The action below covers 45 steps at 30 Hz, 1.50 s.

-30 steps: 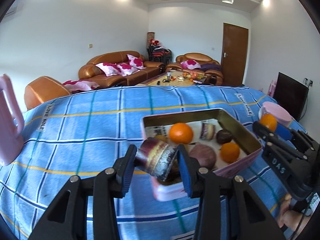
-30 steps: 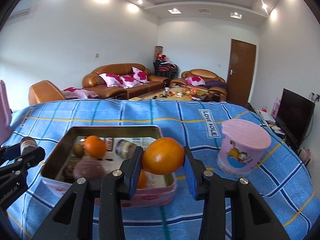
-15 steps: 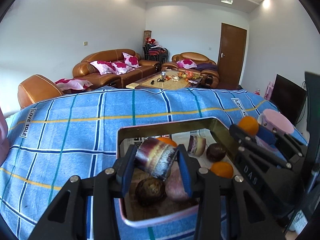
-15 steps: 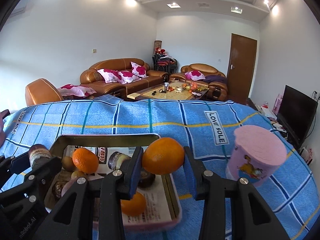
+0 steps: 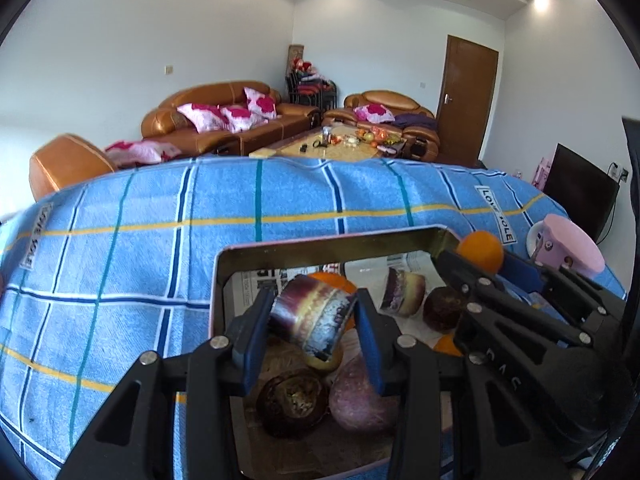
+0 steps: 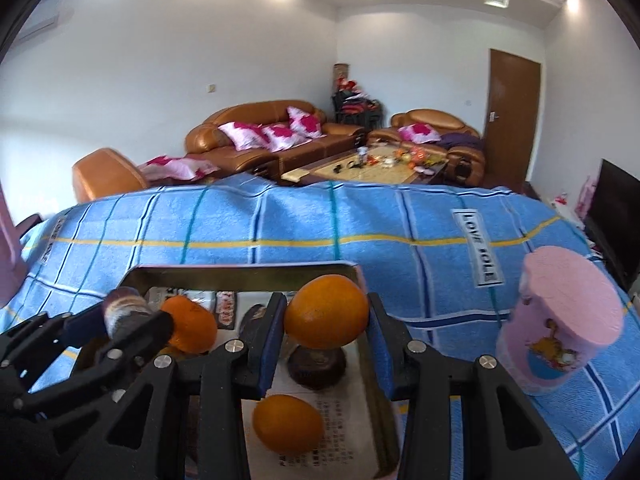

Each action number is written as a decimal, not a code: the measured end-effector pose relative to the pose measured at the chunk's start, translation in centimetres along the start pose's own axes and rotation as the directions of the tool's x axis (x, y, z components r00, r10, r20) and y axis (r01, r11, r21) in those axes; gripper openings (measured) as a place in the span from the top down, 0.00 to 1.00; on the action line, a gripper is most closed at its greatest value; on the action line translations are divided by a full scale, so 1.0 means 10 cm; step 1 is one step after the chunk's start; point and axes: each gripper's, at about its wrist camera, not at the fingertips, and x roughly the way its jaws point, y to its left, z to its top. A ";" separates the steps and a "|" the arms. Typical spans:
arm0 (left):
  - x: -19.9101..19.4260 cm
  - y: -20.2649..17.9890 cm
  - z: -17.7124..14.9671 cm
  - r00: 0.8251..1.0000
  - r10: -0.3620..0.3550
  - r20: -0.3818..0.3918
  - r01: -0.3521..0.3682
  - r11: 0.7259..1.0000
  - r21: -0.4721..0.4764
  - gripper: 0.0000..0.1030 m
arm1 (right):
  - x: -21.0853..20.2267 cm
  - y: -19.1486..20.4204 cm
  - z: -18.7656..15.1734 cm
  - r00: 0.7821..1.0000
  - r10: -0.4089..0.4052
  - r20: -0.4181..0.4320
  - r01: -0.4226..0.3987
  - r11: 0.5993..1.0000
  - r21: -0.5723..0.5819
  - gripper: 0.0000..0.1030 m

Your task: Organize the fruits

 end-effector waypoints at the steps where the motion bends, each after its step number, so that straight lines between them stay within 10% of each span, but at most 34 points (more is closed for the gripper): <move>1: 0.01 0.01 0.00 1.000 -0.006 -0.005 0.006 1.000 -0.005 0.59 | 0.02 0.00 0.00 1.000 0.012 -0.006 -0.012 1.000 0.005 0.59; 22: 0.01 0.14 -0.02 1.000 0.009 -0.030 -0.010 1.000 -0.028 0.59 | 0.20 -0.09 -0.02 0.953 0.295 -0.063 -0.288 0.952 0.100 0.58; 26: 0.02 0.12 -0.02 0.999 0.013 -0.036 -0.014 1.000 -0.022 0.59 | 0.15 -0.18 -0.01 0.933 0.360 -0.028 -0.350 0.922 0.167 0.44; 30: 0.01 0.07 -0.01 0.999 0.021 -0.027 -0.021 1.000 -0.012 0.57 | 0.02 -0.27 0.00 0.949 0.310 0.053 -0.314 0.928 0.199 0.43; 37: -0.18 -0.03 -0.03 0.995 0.067 0.074 -0.069 0.997 0.017 0.02 | -0.13 -0.38 -0.01 0.969 0.210 0.133 -0.237 0.942 0.236 0.43; 45: -0.43 -0.03 -0.08 0.975 0.132 0.179 -0.140 0.990 0.033 0.00 | -0.43 -0.34 -0.05 0.953 0.097 0.287 -0.151 0.974 0.172 0.43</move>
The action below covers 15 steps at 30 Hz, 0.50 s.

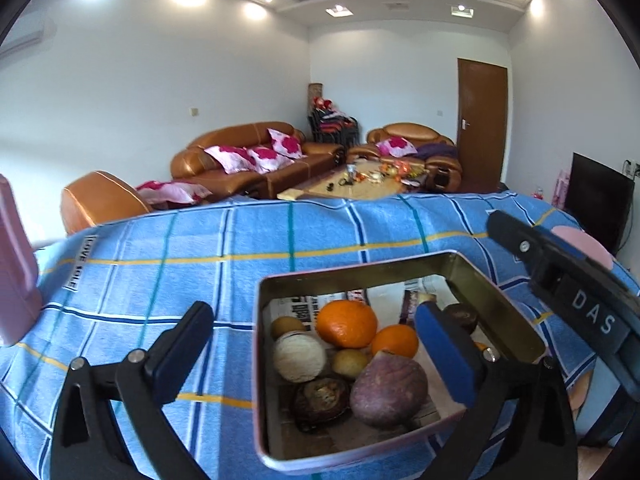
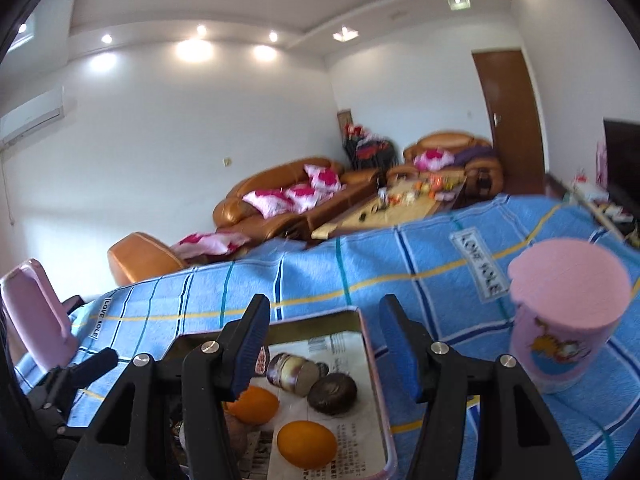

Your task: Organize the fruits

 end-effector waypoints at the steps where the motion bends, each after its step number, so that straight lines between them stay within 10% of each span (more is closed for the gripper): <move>1: -0.04 0.03 -0.01 1.000 0.010 0.016 -0.010 1.000 -0.003 0.00 | -0.03 0.01 0.00 1.000 -0.001 0.012 0.001 1.000 -0.005 0.43; 15: -0.43 0.21 -0.15 0.995 0.041 0.096 -0.040 0.999 -0.008 0.00 | -0.55 0.26 -0.14 0.994 -0.007 0.109 0.021 0.991 -0.130 0.43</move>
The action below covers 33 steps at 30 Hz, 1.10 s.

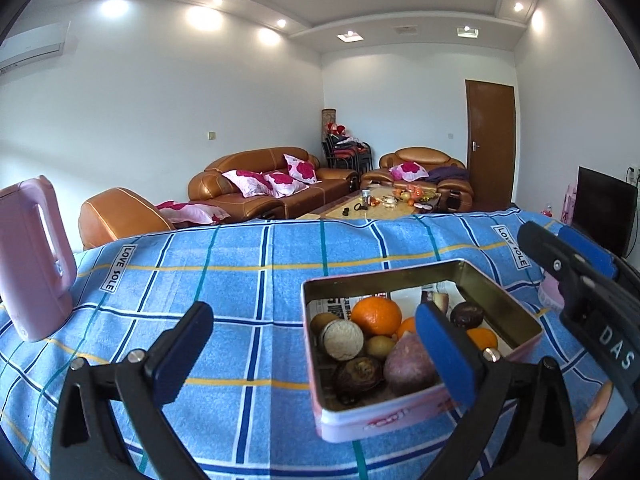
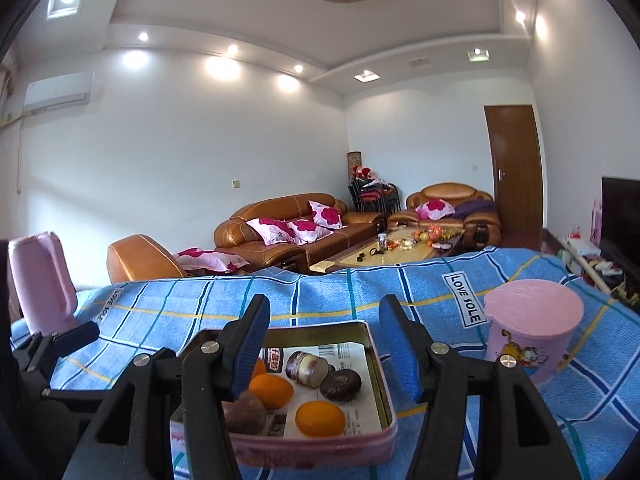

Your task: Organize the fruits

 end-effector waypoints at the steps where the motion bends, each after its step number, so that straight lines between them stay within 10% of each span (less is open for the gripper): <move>1: -0.03 0.00 -0.01 1.000 -0.001 0.004 0.001 1.000 0.000 0.00 | -0.04 0.02 -0.01 1.000 -0.001 0.002 0.001 1.000 -0.003 0.43; 33: -0.35 0.08 -0.14 0.998 0.032 0.051 -0.031 0.999 -0.018 0.00 | -0.41 0.18 -0.07 0.996 -0.056 0.067 0.059 0.997 -0.050 0.42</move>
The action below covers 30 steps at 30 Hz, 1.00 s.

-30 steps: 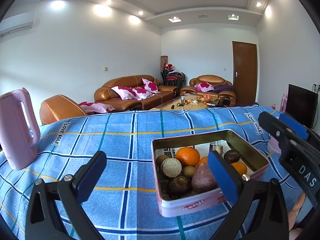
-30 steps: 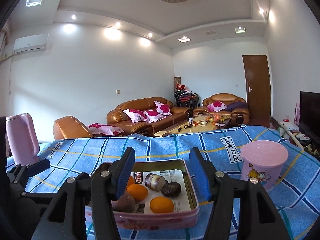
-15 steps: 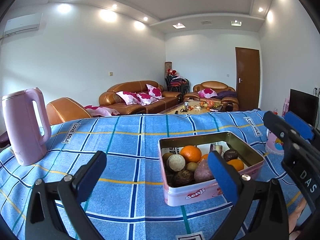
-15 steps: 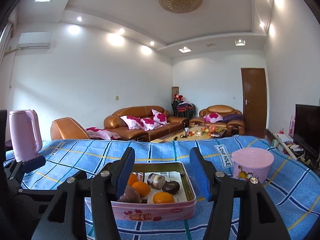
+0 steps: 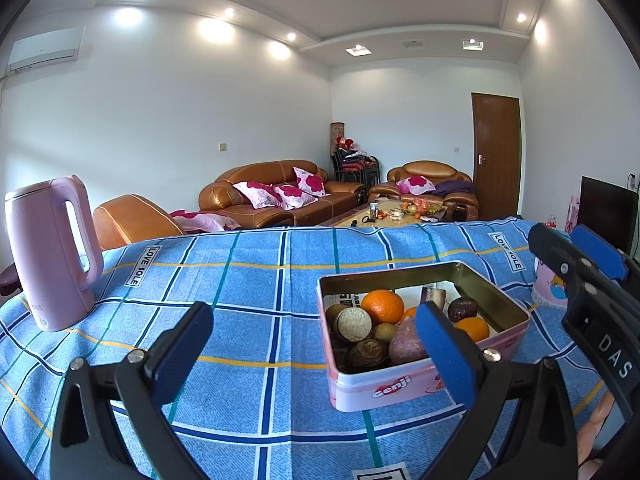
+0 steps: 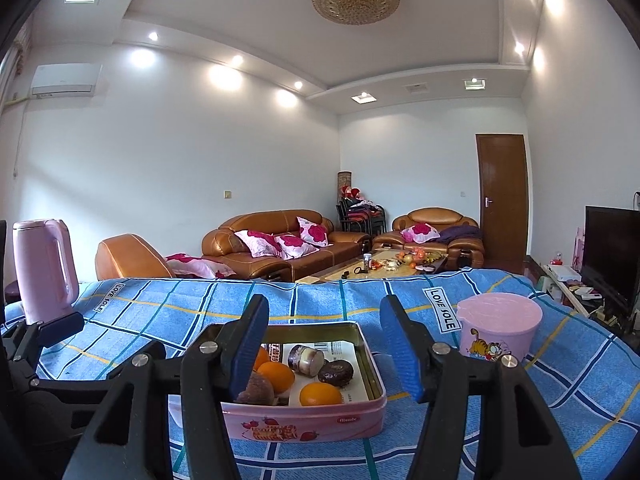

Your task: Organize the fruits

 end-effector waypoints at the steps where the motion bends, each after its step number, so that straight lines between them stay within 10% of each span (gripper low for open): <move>1: 0.00 0.00 0.00 1.000 0.002 -0.001 -0.002 1.000 -0.002 0.00 | 0.00 0.00 0.00 1.000 0.000 -0.001 0.000 1.000 0.001 0.42; 30: 0.04 0.01 -0.02 1.000 -0.008 -0.019 0.008 1.000 0.004 0.00 | 0.04 -0.03 -0.03 1.000 -0.008 -0.018 0.008 1.000 0.009 0.42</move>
